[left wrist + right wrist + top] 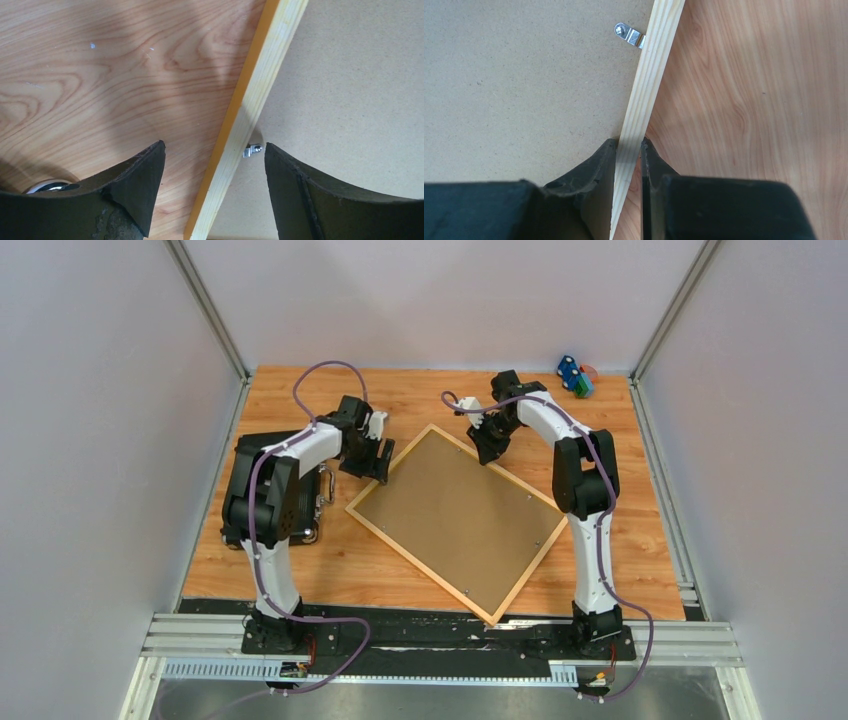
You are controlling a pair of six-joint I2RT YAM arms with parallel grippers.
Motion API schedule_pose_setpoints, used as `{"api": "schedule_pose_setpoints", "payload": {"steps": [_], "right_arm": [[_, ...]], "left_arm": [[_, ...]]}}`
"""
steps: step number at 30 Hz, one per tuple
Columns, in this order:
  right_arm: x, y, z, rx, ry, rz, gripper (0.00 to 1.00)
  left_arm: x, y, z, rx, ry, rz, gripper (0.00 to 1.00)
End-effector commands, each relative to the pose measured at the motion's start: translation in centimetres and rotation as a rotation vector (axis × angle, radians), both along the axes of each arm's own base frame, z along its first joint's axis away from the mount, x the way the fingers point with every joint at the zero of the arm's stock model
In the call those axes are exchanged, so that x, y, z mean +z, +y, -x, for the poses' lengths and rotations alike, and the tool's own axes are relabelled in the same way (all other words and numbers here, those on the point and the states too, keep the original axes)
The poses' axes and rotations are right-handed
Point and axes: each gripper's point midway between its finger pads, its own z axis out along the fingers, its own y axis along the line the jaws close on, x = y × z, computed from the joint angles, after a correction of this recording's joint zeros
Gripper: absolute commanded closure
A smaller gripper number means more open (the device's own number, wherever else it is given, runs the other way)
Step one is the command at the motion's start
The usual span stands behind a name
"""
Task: Put the photo into the frame
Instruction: Install the photo frame at the center of the board.
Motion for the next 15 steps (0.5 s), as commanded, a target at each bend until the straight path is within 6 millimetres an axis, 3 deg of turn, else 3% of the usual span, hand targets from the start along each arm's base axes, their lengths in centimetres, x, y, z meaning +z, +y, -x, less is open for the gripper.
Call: {"api": "schedule_pose_setpoints", "payload": {"steps": [1,8,15], "right_arm": [[-6.0,-1.1,-0.3,0.026,0.003,0.094,1.00],[-5.4,0.7,-1.3,0.075,-0.055,0.077,1.00],[-3.8,5.0,-3.0,0.212,-0.165,0.031,1.00]], "left_arm": [[4.5,-0.7,-1.1,-0.031,-0.099,0.076,0.19],[6.9,1.3,-1.3,0.005,-0.129,0.110,0.13],[6.7,2.8,-0.7,0.014,-0.104,0.063,0.05]]}}
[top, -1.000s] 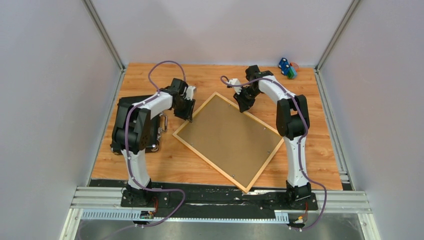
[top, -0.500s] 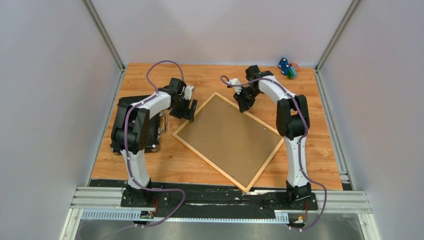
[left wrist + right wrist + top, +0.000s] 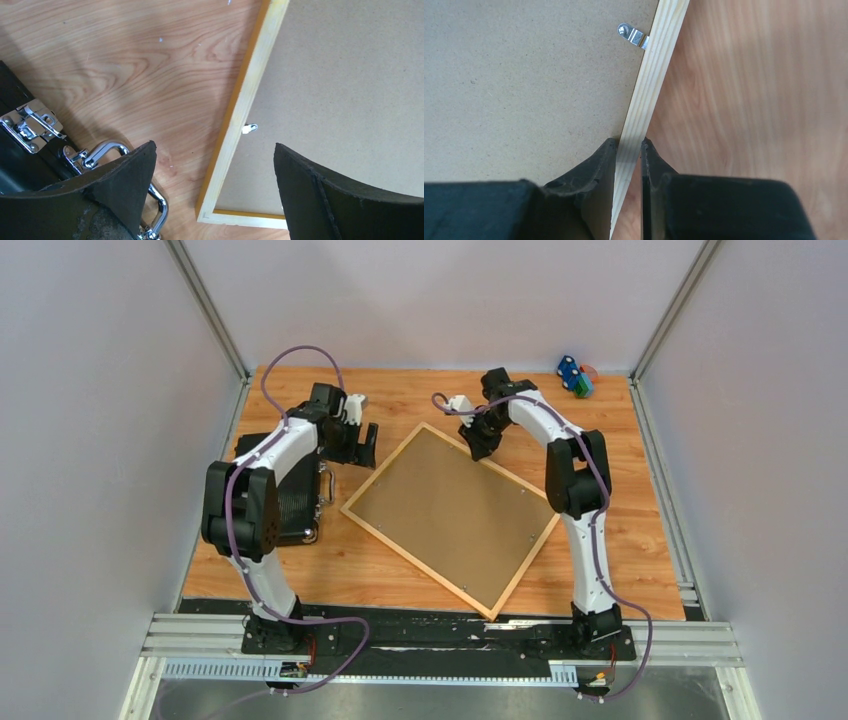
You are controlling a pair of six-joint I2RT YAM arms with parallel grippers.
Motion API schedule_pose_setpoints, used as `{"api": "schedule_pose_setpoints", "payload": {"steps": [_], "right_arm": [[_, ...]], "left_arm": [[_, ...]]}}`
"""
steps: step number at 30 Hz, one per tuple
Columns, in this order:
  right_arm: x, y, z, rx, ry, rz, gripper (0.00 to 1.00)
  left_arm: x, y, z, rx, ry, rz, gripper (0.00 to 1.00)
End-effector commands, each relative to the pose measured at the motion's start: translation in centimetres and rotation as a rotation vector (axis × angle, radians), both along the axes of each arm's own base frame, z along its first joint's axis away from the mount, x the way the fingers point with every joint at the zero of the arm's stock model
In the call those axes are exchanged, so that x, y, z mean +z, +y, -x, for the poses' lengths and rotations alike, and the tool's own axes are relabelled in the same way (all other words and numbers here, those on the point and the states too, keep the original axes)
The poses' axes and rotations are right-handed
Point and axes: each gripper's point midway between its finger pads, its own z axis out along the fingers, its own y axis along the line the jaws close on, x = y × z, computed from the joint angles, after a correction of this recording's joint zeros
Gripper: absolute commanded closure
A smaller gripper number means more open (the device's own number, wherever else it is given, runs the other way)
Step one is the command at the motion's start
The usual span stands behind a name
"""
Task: Put the photo into the frame
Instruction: Install the photo frame at the center of the board.
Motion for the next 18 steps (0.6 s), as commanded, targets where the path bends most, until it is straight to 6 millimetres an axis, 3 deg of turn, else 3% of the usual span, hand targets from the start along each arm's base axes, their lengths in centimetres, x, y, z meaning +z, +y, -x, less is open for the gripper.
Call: {"api": "schedule_pose_setpoints", "payload": {"steps": [1,5,7,8,12,14,18], "right_arm": [[-3.7,4.5,-2.3,0.195,-0.142,0.009,1.00],[-1.9,7.2,-3.2,0.258,-0.202,-0.045,1.00],[-1.3,8.2,-3.4,0.272,-0.220,-0.065,0.94],[-1.0,8.5,-3.5,0.271,-0.225,-0.071,0.90],[-0.2,8.8,-4.1,0.208,-0.233,-0.079,0.52],[0.2,8.5,-4.3,0.158,-0.231,-0.074,0.44],[2.1,7.8,-4.7,0.028,-0.238,-0.086,0.36]], "left_arm": [[1.5,0.2,0.1,-0.026,-0.015,-0.017,0.05],[0.0,0.2,0.3,-0.027,0.036,-0.026,0.04],[-0.7,0.2,0.3,-0.029,0.056,-0.027,0.04],[-1.2,0.2,0.2,-0.029,0.063,-0.029,0.05],[-2.4,0.5,-0.6,-0.013,0.073,-0.058,0.08],[-2.8,0.6,-0.9,-0.005,0.075,-0.066,0.10],[-3.2,0.4,-1.1,-0.007,0.081,-0.054,0.19]]}}
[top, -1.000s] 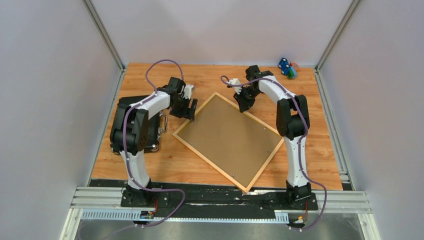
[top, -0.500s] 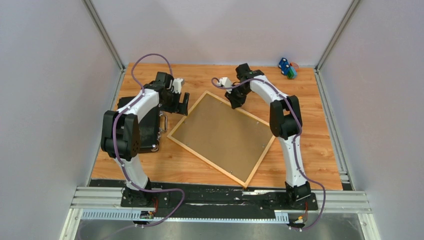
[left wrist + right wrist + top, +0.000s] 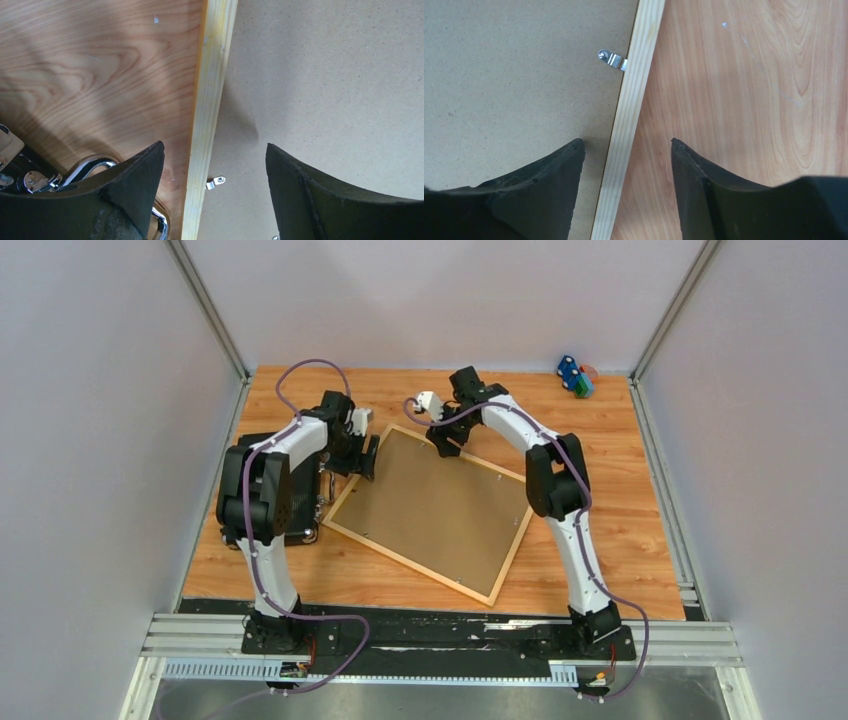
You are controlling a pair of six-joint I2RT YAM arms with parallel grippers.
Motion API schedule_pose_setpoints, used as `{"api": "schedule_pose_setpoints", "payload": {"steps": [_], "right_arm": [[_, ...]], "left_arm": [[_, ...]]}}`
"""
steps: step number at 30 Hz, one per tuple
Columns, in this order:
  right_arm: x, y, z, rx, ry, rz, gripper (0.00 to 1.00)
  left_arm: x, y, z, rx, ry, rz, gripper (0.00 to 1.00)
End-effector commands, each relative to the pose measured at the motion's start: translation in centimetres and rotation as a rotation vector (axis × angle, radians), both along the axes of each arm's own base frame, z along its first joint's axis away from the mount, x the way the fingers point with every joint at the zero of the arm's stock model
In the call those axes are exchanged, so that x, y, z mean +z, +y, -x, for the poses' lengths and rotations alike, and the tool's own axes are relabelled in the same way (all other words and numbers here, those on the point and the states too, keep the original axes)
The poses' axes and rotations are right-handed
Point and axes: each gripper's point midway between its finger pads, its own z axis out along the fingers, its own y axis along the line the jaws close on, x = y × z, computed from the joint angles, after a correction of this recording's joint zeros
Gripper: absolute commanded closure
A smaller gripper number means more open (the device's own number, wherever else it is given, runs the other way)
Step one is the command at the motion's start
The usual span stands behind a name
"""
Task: Put the photo into the frame
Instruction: Install the photo frame at the center of the board, then adjust the photo frame at the center of the board.
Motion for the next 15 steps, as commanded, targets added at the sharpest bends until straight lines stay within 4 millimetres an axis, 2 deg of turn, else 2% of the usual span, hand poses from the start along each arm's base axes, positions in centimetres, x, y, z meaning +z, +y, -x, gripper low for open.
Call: {"api": "schedule_pose_setpoints", "payload": {"steps": [1,4,7,12,15], "right_arm": [[1.7,-0.7,-1.1,-0.164,-0.017,-0.036,0.36],[3.8,-2.0,-0.9,-0.290,-0.001,-0.073,0.34],[5.4,-4.0,0.5,-0.410,0.051,-0.117,0.34],[6.9,-8.3,3.8,-0.611,0.137,-0.162,0.35],[7.3,-11.1,6.1,-0.725,0.189,-0.181,0.35]], "left_arm": [[1.1,-0.5,-1.7,-0.009,-0.052,0.015,0.24],[0.8,-0.8,-1.3,-0.014,-0.043,0.033,0.35],[0.5,-1.0,-0.9,-0.020,-0.033,0.044,0.44],[0.0,-0.9,-0.3,-0.017,-0.025,0.045,0.51],[-0.2,-1.0,-0.1,-0.016,-0.025,0.053,0.60]]}}
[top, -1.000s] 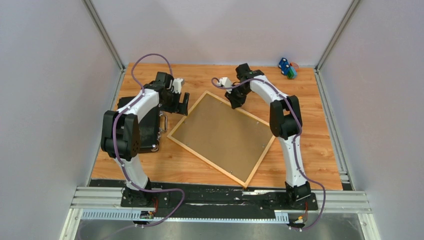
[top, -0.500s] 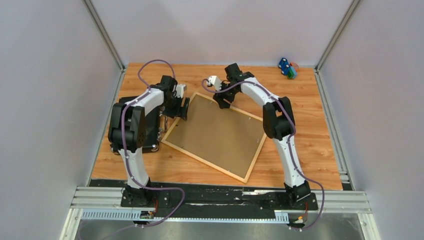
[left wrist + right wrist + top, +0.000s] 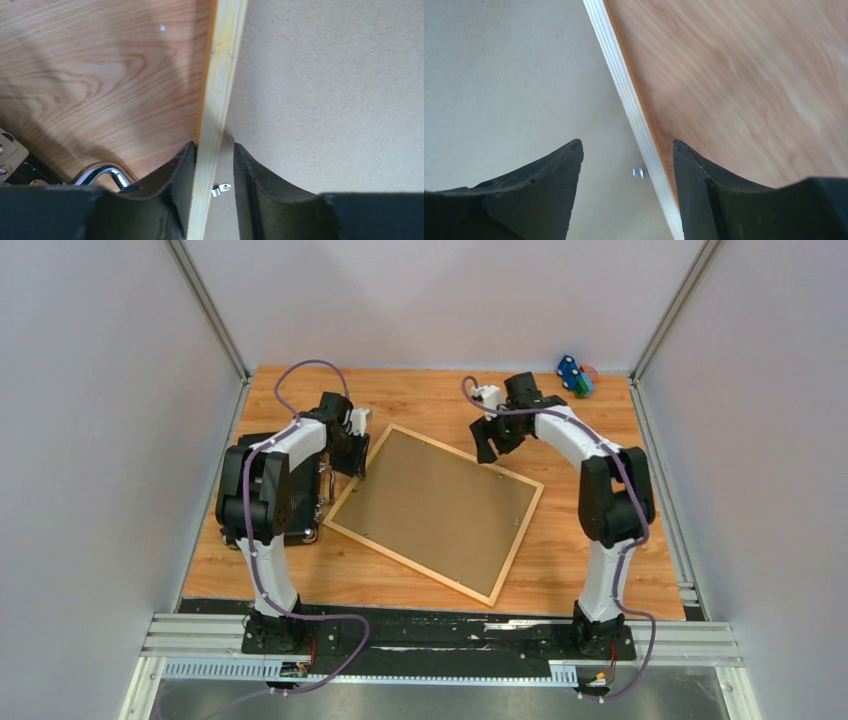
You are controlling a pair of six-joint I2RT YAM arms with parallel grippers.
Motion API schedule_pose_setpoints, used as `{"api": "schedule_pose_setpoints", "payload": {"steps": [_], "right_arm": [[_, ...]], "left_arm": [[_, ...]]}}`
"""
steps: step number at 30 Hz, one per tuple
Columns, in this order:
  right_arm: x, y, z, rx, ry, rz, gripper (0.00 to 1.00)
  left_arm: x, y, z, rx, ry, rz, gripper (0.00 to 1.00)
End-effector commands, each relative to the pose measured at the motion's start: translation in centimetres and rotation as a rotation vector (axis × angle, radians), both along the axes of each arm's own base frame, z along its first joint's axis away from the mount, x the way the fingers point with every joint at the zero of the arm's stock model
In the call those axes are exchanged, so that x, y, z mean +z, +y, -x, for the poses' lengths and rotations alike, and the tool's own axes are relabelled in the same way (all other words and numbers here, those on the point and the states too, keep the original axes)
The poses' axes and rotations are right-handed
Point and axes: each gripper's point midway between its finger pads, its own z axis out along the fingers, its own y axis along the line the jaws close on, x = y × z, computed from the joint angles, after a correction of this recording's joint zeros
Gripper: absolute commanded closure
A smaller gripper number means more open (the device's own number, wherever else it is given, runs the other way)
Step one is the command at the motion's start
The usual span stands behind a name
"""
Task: Put the photo into the frame
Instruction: Adjust the photo frame at the center of the board.
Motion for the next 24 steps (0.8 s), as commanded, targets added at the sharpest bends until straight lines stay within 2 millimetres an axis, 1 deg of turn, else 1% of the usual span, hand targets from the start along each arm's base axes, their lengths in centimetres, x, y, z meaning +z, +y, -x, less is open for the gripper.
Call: {"api": "schedule_pose_setpoints", "payload": {"steps": [1,4,8,12,16,20,22,24], "right_arm": [[4.1,-3.4,1.7,-0.237,0.000,-0.094,0.35],[4.4,-5.7,4.1,-0.323,0.037,-0.127,0.35],[3.9,-8.4,7.4,-0.393,0.067,-0.134,0.35],[3.2,-10.8,9.1,-0.446,0.094,-0.153,0.36],[1.7,-11.7,10.4,-0.466,0.149,-0.167,0.38],[-0.3,-11.5,11.5,-0.463,0.219,-0.168,0.39],[-1.1,-11.2,11.9,-0.456,0.254,-0.179,0.40],[-1.6,-11.8,11.6,-0.482,0.277,-0.194,0.41]], "left_arm": [[0.1,-0.8,0.2,-0.012,-0.009,0.040,0.61],[-0.4,-0.9,0.5,-0.008,0.008,0.043,0.65],[-0.9,-0.9,1.0,-0.002,0.020,0.046,0.70],[-0.9,-0.9,1.2,0.001,0.022,0.049,0.73],[-0.8,-0.8,1.2,0.005,0.020,0.048,0.76],[-0.9,-0.8,1.3,0.008,0.023,0.049,0.77],[-1.0,-0.9,1.3,0.010,0.025,0.051,0.77],[-0.9,-1.0,1.4,0.008,0.026,0.056,0.77]]}}
